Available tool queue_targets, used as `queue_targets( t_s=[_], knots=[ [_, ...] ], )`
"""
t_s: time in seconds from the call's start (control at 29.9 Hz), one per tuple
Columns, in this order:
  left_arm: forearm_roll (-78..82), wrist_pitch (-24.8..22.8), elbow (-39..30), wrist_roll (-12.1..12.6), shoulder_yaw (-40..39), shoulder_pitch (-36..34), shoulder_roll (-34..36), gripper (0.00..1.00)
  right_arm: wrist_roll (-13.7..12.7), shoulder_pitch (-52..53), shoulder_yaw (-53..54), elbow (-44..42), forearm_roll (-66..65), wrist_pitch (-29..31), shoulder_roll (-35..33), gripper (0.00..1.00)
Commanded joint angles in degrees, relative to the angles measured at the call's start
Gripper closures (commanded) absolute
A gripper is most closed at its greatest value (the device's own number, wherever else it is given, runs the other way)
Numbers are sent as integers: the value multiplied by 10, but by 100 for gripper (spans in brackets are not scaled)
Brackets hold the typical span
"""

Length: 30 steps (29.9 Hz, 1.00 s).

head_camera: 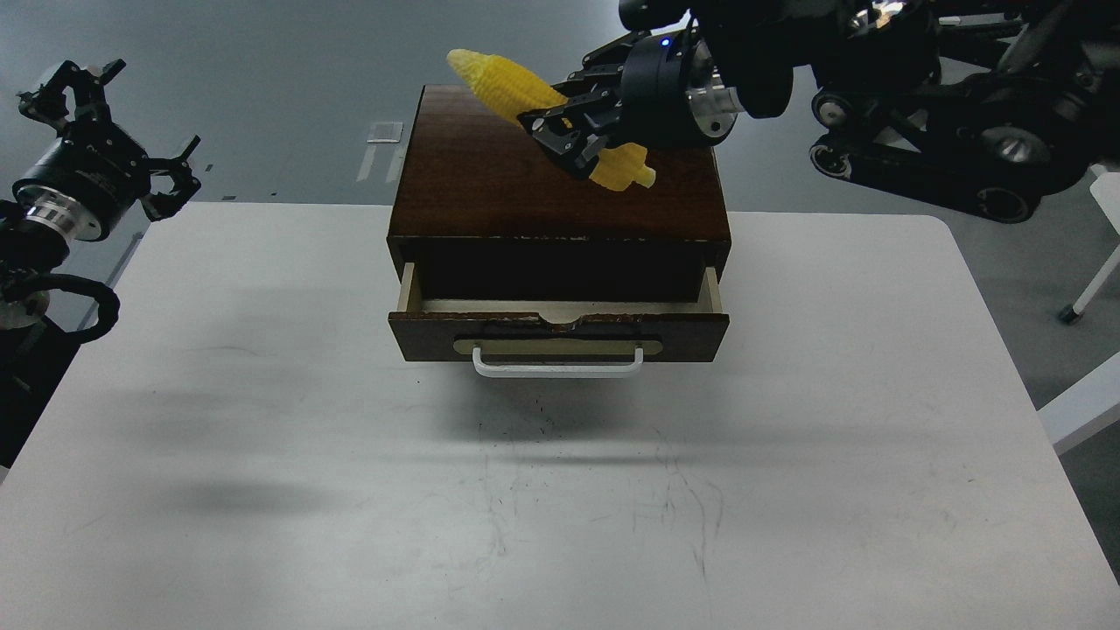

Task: Put corn in drawer with both arms
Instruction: 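Carry the corn over the open drawer and lower it inside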

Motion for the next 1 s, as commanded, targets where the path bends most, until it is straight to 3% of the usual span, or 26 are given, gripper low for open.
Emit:
queue_targets(
  t_s=[0.0, 0.77, 0.8, 0.84, 0.87, 0.9, 0.97],
  knots=[
    [0, 0, -3, 1, 1, -3, 4, 1, 3, -6, -4, 0, -51, 0, 29, 100],
    [-1, 0, -4, -2, 1, -2, 4, 1, 2, -54, -52, -6, -100, 0, 73, 100],
    [-1, 0, -4, -2, 1, -2, 5, 1, 3, -56, -52, -8, -107, 0, 73, 97],
    [-1, 0, -4, -2, 1, -2, 5, 1, 3, -58, -52, -10, -106, 0, 73, 86],
    [-1, 0, -4, -2, 1, -2, 5, 1, 3, -60, -51, -11, -105, 0, 73, 55],
    [-1, 0, -4, -2, 1, -2, 5, 1, 3, -59, -51, -11, -104, 0, 73, 39],
    [-1, 0, -4, -2, 1, -1, 5, 1, 2, -58, -51, -11, -102, 0, 73, 36]
  ],
)
